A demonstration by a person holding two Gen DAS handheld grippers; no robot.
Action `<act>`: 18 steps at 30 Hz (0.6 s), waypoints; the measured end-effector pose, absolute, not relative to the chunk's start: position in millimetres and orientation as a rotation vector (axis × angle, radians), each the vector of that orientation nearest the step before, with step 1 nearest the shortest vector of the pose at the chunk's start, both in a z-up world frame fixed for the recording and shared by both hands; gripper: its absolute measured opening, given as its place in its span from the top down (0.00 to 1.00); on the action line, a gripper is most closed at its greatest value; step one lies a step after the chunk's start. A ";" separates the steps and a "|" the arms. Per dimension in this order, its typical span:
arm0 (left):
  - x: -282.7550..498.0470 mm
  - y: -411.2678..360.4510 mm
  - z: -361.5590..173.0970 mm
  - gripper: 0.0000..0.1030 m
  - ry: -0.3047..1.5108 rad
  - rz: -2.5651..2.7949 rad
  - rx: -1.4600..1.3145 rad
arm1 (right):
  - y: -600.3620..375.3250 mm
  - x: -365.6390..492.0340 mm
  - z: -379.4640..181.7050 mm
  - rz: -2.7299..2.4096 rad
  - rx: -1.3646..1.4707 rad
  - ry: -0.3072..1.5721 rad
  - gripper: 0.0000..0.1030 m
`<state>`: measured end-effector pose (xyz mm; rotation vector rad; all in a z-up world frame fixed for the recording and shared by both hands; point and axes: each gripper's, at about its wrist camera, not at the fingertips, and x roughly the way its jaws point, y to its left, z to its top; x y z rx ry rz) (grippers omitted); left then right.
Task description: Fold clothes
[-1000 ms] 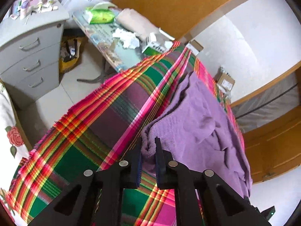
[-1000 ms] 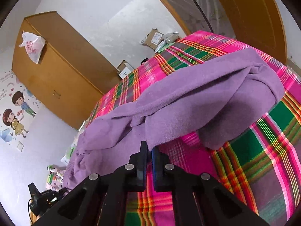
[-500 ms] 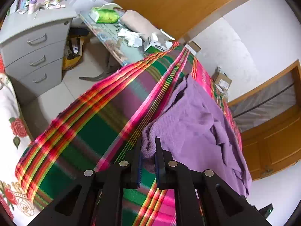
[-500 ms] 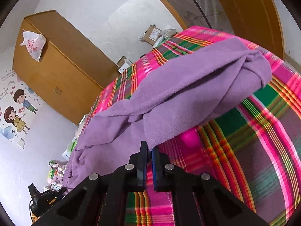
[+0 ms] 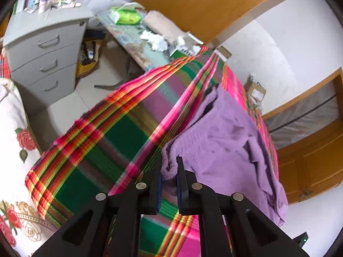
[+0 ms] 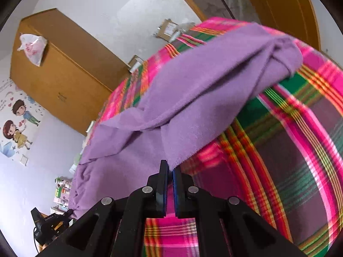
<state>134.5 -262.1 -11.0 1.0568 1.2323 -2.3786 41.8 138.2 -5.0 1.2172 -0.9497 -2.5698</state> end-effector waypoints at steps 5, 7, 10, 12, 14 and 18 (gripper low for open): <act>134.2 -262.6 -15.5 0.89 1.228 -2.359 1.089 | 133.5 35.1 -10.9 -2.588 1.262 -0.896 0.94; 134.1 -260.9 -11.2 0.88 1.191 -2.377 1.107 | 132.5 33.9 -10.9 -2.594 1.281 -0.870 0.92; 139.6 -256.5 0.6 0.84 1.126 -2.412 1.089 | 132.2 37.0 -7.6 -2.624 1.278 -0.814 0.91; 144.0 -252.5 11.0 0.84 1.068 -2.437 1.059 | 133.5 40.0 -4.9 -2.648 1.274 -0.777 0.89; 147.5 -248.8 21.3 0.84 1.009 -2.453 1.022 | 138.7 43.6 -3.2 -2.659 1.263 -0.773 0.89; 143.4 -232.0 45.1 0.79 0.924 -2.570 0.959 | 156.3 50.4 1.3 -2.691 1.221 -0.825 0.88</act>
